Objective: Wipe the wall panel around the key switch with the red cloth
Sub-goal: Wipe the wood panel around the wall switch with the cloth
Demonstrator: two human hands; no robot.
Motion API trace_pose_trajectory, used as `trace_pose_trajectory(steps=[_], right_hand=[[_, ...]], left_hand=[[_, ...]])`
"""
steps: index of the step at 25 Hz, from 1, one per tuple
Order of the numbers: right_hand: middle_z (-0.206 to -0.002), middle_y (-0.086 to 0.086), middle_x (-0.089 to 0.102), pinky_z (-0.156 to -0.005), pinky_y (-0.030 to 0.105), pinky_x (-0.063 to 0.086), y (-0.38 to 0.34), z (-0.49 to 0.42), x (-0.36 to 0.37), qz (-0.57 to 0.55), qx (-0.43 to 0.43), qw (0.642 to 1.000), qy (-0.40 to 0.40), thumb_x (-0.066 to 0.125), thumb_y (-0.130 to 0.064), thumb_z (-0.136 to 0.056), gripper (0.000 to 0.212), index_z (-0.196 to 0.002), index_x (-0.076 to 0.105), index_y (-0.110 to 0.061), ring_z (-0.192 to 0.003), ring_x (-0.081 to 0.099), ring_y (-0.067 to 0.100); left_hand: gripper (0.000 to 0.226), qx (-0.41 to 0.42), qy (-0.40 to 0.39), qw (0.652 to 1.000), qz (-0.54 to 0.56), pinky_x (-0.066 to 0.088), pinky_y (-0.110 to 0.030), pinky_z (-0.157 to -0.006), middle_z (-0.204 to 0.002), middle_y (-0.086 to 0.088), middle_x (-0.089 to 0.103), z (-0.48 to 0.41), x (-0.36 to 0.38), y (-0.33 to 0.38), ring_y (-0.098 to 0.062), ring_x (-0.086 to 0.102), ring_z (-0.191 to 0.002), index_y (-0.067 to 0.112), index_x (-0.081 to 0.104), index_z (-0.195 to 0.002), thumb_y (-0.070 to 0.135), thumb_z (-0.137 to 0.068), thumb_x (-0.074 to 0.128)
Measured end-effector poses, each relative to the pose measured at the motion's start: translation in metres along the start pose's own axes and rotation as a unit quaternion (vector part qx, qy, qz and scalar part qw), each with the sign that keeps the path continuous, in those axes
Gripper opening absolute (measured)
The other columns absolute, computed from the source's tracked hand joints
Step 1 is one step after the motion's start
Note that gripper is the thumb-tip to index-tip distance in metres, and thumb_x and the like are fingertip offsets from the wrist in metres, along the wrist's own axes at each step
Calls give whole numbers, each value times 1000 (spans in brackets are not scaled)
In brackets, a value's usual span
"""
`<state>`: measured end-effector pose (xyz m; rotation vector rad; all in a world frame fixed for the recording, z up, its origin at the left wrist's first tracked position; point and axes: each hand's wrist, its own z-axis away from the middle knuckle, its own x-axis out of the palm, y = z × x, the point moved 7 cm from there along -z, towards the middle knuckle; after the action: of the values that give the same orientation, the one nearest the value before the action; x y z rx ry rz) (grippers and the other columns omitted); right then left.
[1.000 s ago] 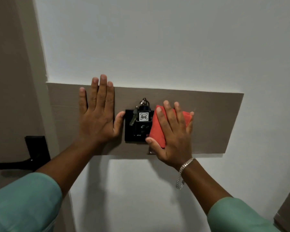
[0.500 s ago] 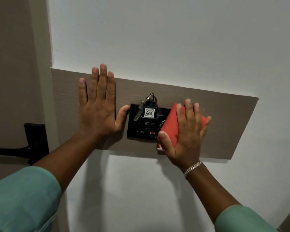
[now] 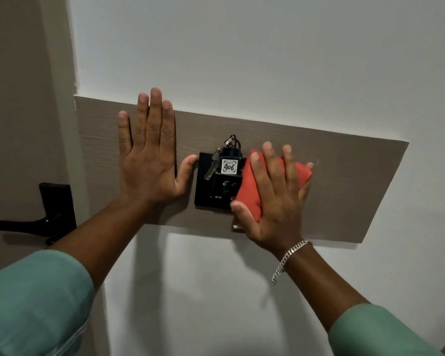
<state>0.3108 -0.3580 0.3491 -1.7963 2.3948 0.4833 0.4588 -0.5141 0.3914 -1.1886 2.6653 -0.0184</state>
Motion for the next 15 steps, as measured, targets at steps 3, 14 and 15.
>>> trace_pose_trajectory(steps=[3, 14, 15], right_hand=[[-156, 11, 38, -115, 73, 21, 13, 10, -6, 11, -95, 995, -7, 40, -63, -95, 70, -148, 39, -17, -148, 31, 35], [-154, 10, 45, -120, 66, 14, 11, -6, -5, -17, 12, 999, 35, 43, -66, -92, 68, -143, 47, -20, -149, 31, 33], [-154, 9, 45, -121, 65, 11, 6, -8, -3, -31, 27, 999, 35, 43, -67, -92, 69, -143, 47, -20, -150, 30, 32]], left_hand=[[87, -4, -3, 1000, 1, -4, -52, -123, -163, -25, 14, 0, -1, 1, -38, 8, -152, 2, 5, -155, 58, -93, 27], [86, -1, -5, 1000, 3, -4, -52, -123, -164, -23, 10, 1, 1, 2, -36, 4, -153, 4, 3, -156, 57, -93, 28], [87, -1, -4, 1000, 0, -3, -52, -123, -164, -23, 10, 1, 0, 1, -36, 4, -153, 3, 3, -156, 57, -93, 29]])
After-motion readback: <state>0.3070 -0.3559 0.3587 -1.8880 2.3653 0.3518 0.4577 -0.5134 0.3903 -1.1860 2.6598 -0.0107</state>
